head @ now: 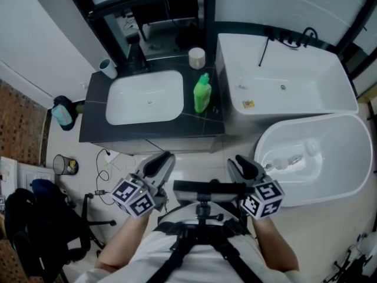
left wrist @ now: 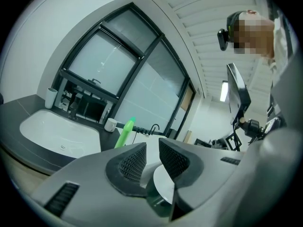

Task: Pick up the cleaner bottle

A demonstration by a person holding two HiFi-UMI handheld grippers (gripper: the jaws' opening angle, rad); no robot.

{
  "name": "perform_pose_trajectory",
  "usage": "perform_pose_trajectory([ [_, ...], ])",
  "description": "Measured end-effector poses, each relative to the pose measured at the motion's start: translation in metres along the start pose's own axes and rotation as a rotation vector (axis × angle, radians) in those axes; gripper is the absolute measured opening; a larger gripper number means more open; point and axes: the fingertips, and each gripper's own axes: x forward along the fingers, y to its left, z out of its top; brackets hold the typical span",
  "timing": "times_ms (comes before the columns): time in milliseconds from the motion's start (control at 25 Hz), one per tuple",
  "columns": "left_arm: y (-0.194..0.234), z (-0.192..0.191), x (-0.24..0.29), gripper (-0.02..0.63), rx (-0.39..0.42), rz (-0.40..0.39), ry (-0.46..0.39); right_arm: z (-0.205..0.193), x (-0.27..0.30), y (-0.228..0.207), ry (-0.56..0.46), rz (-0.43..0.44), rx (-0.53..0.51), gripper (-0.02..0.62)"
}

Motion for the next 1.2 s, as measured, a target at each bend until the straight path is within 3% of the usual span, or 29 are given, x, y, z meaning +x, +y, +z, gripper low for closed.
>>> perform_pose_trajectory([
  [440,0.009,-0.004,0.011,0.127,0.032,0.022,0.032,0.002,0.002,-0.004,-0.011,-0.005,0.015,0.126],
  [680,0.016,-0.012,0.029,0.127,0.09,0.017,0.075,0.002,0.005,-0.005,-0.008,-0.006,0.018,0.126],
  [1200,0.031,-0.009,0.072,0.127,0.111,0.015,0.093,0.0,0.001,-0.02,-0.026,-0.033,0.002,0.126],
])
